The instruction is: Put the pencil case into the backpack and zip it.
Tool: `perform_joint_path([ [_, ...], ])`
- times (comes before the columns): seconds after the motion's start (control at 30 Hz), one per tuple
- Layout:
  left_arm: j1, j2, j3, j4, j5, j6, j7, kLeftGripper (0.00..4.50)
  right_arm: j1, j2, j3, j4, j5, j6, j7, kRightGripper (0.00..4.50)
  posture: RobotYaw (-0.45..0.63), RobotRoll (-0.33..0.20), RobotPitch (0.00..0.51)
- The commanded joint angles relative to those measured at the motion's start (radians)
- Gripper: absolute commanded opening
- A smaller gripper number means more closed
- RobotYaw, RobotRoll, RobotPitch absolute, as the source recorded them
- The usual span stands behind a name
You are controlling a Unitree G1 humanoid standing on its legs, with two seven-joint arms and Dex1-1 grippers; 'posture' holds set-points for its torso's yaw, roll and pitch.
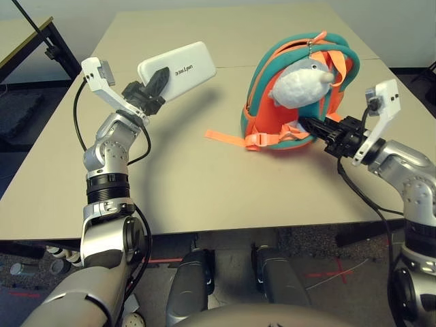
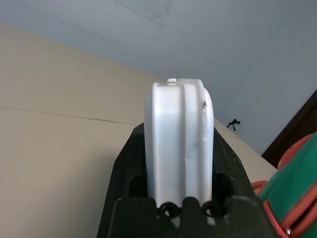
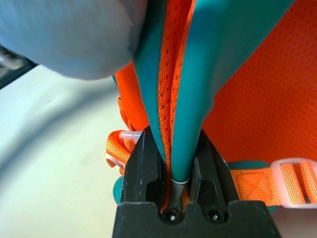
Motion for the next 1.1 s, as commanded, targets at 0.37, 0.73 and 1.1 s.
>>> perform_joint_path([
  [0.37,-0.060,-0.001,-0.028,-0.032,-0.028,0.023,-0.067,1.26,0.064,0.086,0.072,0.043,-0.021,-0.070,-0.075,0.47,-0.20,0.000,0.117],
  [0.73,-0.147,0.126,-0.024,-0.202,-0.197,0.294,-0.188,1.26,0.066,0.089,0.110,0.181,-0.099,-0.171,-0.064,0.47,-0.19,0.000,0.112],
  [1.1,-0.167,0.197,-0.028,-0.299,-0.356,0.506,-0.246,1.26,0.071,0.079,0.107,0.224,-0.122,-0.196,-0.054,0.47,-0.19,0.000,0.112],
])
